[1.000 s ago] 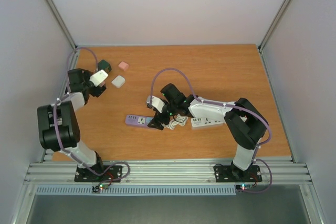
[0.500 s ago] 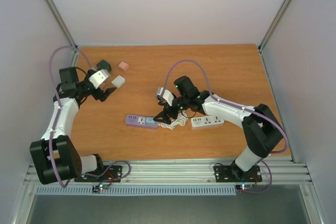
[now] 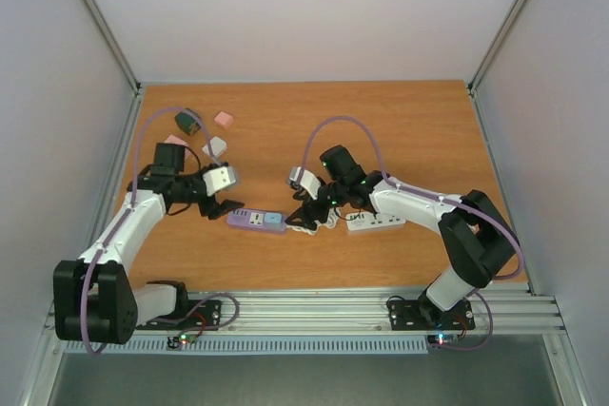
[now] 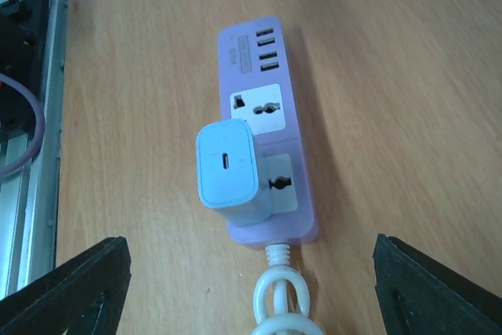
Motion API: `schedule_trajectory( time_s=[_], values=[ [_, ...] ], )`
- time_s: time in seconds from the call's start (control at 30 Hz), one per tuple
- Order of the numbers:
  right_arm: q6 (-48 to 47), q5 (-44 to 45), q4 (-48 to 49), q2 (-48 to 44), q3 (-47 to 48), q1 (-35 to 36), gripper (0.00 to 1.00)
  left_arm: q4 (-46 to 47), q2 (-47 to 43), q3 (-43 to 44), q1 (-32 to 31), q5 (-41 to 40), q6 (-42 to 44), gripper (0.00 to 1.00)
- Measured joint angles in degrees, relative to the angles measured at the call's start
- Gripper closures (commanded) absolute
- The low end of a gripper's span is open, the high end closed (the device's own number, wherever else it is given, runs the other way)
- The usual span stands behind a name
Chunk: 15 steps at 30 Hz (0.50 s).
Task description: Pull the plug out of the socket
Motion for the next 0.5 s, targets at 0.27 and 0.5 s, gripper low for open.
schedule_trajectory(
  time_s=[0.27, 0.5],
  values=[
    [-1.2, 4.2, 3.0, 3.4, 0.0, 5.6, 0.27, 0.8, 4.1, -5.9, -4.8, -4.7, 0.5, 0.43],
    [-1.4, 8.1, 4.0, 8.1, 1.0, 8.0, 0.37, 3.1, 7.4, -6.7, -6.2, -6.4, -0.9, 0.47]
  ],
)
